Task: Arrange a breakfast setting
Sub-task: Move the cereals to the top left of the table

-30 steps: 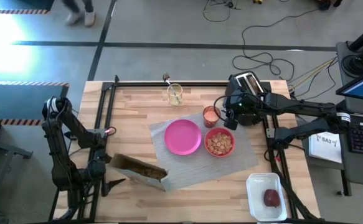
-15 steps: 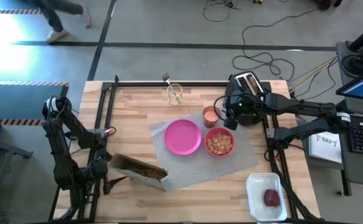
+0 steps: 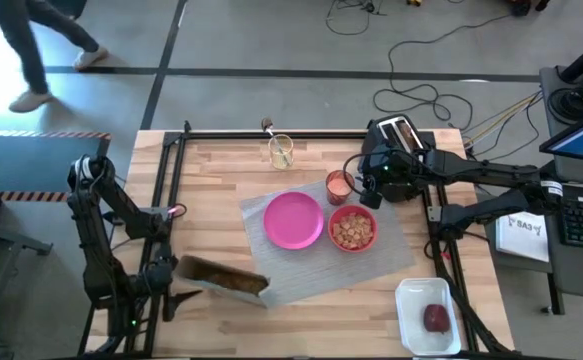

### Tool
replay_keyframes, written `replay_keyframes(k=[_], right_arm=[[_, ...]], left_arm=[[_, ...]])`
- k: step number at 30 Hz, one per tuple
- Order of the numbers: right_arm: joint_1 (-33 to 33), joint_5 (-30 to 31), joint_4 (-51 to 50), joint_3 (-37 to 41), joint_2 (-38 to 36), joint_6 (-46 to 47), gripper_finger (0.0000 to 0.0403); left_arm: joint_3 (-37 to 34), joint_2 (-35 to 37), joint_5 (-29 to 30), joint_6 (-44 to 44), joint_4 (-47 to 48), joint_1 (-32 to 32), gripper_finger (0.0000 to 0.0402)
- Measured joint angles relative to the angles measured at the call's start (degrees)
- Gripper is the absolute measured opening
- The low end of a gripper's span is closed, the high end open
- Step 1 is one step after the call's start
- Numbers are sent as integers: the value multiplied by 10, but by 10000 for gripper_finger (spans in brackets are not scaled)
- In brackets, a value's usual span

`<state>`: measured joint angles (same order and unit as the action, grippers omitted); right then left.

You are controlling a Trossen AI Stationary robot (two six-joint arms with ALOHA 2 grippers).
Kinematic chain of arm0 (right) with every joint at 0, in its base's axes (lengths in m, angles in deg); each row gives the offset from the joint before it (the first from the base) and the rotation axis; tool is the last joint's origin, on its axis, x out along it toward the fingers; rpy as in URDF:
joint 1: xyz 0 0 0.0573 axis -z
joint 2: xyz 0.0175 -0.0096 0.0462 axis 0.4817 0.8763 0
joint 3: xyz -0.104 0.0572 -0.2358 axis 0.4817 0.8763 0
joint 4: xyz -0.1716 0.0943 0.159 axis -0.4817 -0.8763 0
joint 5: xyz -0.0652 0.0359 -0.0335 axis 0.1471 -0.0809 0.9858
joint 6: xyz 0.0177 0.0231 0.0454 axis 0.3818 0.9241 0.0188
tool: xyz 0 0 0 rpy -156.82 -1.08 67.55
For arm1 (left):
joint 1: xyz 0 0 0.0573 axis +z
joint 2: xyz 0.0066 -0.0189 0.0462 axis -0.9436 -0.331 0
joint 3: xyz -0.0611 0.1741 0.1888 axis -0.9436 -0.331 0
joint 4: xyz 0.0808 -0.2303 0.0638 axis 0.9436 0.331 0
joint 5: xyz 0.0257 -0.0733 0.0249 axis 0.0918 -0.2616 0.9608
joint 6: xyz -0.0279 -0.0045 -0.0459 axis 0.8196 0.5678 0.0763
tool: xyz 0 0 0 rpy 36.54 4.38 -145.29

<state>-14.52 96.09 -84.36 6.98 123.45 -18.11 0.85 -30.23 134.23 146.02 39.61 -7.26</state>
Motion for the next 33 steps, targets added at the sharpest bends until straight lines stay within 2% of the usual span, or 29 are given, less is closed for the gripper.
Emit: replay_keyframes(k=[8,15,19,28,33], right_arm=[[0,0,0,0,0,0,128],[0,0,0,0,0,-1,128],[0,0,0,0,0,-1,128],[0,0,0,0,0,0,128],[0,0,0,0,0,0,128]], left_arm=[[44,2,-13,-72,-11,1,270],[43,2,-29,-54,24,1,273],[43,2,-29,-28,50,2,293],[43,2,-32,-37,71,2,355],[42,5,-39,-45,88,6,375]])
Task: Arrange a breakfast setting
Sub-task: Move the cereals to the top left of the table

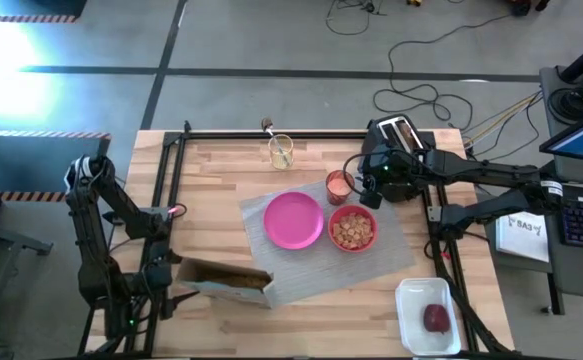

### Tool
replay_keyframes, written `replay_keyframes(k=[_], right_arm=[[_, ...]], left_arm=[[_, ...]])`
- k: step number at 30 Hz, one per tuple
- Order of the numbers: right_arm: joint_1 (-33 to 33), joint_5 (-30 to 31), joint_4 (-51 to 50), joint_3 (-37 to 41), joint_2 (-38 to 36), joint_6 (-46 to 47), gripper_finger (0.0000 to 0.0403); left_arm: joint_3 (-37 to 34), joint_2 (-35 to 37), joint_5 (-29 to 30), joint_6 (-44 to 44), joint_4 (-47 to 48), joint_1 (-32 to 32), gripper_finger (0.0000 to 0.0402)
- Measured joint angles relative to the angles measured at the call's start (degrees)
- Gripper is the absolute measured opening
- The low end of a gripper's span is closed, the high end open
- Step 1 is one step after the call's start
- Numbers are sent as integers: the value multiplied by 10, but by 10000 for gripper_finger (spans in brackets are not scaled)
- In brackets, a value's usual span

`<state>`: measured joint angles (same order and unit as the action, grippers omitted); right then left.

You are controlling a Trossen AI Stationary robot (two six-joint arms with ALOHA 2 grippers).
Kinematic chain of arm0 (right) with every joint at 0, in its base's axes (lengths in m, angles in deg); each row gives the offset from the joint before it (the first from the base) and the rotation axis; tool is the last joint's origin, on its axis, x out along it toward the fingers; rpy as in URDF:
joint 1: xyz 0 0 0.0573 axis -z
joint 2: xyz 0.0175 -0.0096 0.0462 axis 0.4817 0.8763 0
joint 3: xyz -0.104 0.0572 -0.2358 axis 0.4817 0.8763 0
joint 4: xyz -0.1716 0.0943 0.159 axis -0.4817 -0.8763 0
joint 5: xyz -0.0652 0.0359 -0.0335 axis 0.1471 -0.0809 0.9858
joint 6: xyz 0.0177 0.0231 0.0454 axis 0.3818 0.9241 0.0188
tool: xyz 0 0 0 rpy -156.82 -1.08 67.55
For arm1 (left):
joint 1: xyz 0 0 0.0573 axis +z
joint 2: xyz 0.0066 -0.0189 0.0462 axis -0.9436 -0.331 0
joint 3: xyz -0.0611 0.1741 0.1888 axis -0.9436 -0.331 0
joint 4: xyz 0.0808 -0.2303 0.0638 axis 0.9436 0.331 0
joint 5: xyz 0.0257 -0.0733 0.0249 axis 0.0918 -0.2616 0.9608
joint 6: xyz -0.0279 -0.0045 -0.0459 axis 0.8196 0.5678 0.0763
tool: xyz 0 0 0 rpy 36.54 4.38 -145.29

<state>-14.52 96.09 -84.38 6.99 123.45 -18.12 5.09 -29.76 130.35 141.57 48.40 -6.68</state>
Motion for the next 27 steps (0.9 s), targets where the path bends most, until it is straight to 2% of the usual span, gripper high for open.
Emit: replay_keyframes(k=[6,14,22,27], right_arm=[[0,0,0,0,0,0,128],[0,0,0,0,0,0,128],[0,0,0,0,0,0,128],[0,0,0,0,0,0,128]], left_arm=[[0,2,-1,-11,-26,6,378],[0,3,-3,-95,-109,20,378],[0,5,-10,-112,-115,37,378],[0,9,-37,-165,-134,51,373]])
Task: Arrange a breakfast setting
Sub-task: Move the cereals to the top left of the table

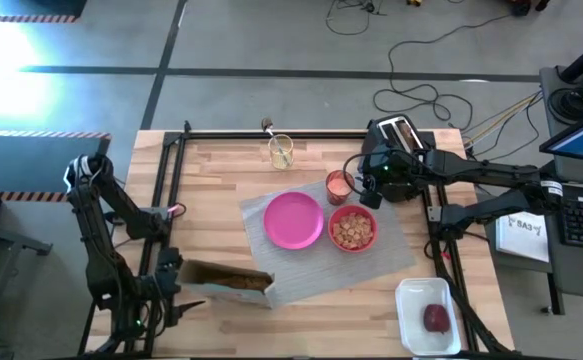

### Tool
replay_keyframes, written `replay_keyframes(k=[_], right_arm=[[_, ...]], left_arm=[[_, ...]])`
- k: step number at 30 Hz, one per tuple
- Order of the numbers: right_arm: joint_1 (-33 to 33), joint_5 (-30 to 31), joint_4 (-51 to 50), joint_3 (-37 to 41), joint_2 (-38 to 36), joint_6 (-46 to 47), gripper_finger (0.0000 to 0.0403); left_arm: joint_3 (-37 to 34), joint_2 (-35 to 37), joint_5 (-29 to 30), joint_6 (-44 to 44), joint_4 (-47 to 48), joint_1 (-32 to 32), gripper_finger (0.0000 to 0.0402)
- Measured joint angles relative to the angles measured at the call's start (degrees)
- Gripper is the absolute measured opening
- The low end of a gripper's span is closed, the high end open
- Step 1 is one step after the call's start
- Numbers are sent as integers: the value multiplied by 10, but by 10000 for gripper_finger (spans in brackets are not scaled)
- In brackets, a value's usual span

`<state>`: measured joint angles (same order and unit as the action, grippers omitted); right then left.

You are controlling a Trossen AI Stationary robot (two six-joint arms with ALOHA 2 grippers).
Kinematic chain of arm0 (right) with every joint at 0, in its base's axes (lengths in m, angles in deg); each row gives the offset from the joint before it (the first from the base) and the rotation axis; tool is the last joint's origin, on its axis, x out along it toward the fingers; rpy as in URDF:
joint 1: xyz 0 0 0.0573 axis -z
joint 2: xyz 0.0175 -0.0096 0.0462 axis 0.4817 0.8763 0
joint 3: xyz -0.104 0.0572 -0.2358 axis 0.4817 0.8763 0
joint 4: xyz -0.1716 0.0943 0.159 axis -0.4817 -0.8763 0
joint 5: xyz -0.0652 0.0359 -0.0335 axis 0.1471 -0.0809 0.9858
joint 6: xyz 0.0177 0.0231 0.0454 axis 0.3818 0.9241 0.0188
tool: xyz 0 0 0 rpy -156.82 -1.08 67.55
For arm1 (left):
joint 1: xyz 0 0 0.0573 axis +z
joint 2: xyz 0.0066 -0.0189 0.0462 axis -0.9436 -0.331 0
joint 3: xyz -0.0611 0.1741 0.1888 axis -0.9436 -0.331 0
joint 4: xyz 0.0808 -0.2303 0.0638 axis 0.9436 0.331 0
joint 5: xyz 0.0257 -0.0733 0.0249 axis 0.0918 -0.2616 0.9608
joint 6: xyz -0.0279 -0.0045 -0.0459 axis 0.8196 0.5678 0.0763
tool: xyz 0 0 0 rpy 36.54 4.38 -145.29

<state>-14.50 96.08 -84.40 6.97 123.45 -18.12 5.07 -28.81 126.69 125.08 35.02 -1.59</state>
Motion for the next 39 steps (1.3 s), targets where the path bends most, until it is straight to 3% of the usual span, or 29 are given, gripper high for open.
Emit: replay_keyframes(k=[7,21,28,32,39], right_arm=[[0,0,0,0,0,0,128],[0,0,0,0,0,0,128],[0,0,0,0,0,0,128],[0,0,0,0,0,0,128],[0,0,0,0,0,0,128]], left_arm=[[0,3,-28,-32,-4,18,320],[0,3,-38,-34,-6,20,145],[0,3,-40,-26,2,20,106],[0,14,-70,-19,7,20,81],[0,65,-103,70,91,7,47]])
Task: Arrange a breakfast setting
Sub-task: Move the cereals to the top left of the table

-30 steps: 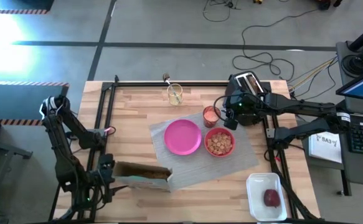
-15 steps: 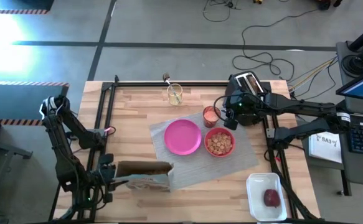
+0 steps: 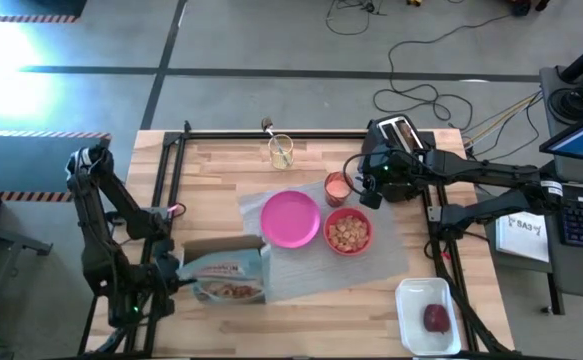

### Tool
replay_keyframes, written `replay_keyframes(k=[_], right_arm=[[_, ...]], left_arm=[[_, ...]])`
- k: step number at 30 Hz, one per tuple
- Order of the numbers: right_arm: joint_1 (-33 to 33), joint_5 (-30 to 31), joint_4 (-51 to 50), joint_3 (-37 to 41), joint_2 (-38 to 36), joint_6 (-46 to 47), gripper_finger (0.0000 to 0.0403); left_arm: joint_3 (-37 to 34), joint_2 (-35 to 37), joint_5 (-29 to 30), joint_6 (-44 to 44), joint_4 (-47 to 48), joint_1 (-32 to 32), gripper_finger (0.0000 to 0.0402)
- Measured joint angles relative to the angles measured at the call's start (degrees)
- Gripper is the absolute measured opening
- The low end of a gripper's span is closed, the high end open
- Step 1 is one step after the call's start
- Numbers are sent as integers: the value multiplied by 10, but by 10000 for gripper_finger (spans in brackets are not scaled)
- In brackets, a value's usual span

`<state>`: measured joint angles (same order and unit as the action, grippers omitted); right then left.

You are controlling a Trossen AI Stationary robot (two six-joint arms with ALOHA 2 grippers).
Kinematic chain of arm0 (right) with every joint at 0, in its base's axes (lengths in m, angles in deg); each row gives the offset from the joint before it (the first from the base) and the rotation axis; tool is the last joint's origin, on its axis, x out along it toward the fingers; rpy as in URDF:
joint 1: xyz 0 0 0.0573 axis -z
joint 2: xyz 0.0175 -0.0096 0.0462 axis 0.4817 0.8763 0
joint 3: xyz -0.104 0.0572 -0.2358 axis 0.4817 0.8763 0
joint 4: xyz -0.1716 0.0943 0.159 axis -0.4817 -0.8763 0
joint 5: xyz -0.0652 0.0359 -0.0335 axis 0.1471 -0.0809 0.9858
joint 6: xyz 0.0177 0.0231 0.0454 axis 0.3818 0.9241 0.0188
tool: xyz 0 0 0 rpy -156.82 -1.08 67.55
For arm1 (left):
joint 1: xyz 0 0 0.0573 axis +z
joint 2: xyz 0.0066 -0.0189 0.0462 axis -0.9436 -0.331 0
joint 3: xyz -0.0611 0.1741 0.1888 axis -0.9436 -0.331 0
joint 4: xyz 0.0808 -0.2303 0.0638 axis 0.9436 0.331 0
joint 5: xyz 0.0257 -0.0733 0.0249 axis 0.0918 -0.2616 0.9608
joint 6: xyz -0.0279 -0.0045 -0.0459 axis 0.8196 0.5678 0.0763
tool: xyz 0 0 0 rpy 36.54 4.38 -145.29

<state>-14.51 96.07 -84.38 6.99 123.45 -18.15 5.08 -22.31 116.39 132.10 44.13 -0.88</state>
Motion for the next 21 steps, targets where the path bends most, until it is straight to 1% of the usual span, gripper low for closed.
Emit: replay_keyframes(k=[4,10,15,17,21], right_arm=[[0,0,0,0,0,0,128],[0,0,0,0,0,0,128],[0,0,0,0,0,0,128],[0,0,0,0,0,0,128],[0,0,0,0,0,0,128]], left_arm=[[0,35,-9,24,39,-1,41],[0,69,-6,15,43,-1,40],[10,72,14,-6,50,-1,32],[23,70,26,-6,65,-1,24],[43,59,31,-2,94,-1,16]])
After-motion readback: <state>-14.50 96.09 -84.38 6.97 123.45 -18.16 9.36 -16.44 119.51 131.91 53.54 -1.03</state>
